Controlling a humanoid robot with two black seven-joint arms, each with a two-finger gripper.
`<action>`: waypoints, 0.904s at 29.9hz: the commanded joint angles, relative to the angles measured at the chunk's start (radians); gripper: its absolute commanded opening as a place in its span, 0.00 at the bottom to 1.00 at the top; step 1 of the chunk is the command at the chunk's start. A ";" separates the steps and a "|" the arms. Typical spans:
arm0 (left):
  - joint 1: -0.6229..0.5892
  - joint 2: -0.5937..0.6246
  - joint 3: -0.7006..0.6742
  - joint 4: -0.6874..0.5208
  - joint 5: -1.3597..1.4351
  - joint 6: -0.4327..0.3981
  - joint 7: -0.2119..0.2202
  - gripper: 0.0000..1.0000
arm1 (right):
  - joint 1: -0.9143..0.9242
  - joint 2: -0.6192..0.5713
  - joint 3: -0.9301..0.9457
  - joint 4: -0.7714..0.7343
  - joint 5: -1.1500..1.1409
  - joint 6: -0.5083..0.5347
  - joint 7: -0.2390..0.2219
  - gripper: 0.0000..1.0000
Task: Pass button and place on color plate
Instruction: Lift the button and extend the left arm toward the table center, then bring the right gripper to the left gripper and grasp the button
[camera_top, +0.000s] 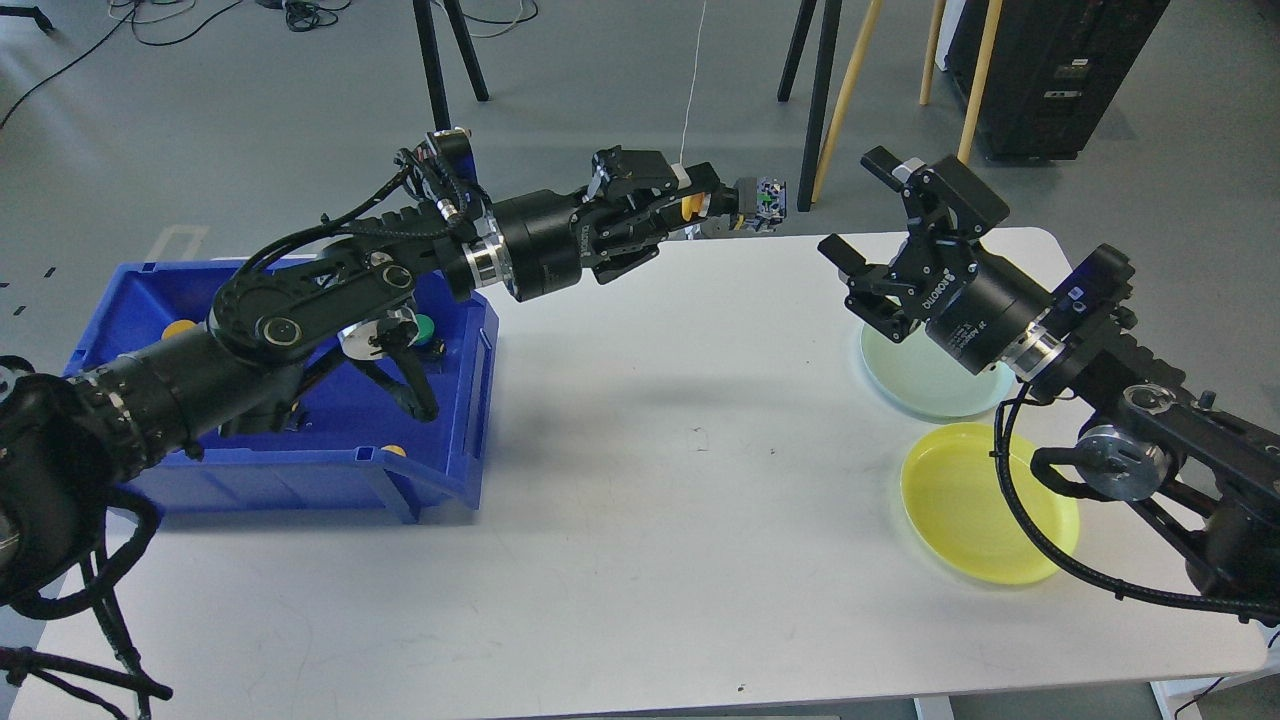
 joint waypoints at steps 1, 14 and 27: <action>0.013 0.000 -0.003 0.001 -0.005 0.000 0.000 0.07 | 0.008 0.076 -0.020 -0.037 0.000 -0.013 0.002 1.00; 0.014 0.000 -0.010 0.002 -0.006 0.000 0.000 0.07 | 0.056 0.222 -0.027 -0.148 0.000 -0.046 0.009 0.97; 0.019 0.000 -0.012 0.010 -0.008 0.000 0.000 0.07 | 0.062 0.228 -0.027 -0.155 -0.003 -0.056 0.009 0.50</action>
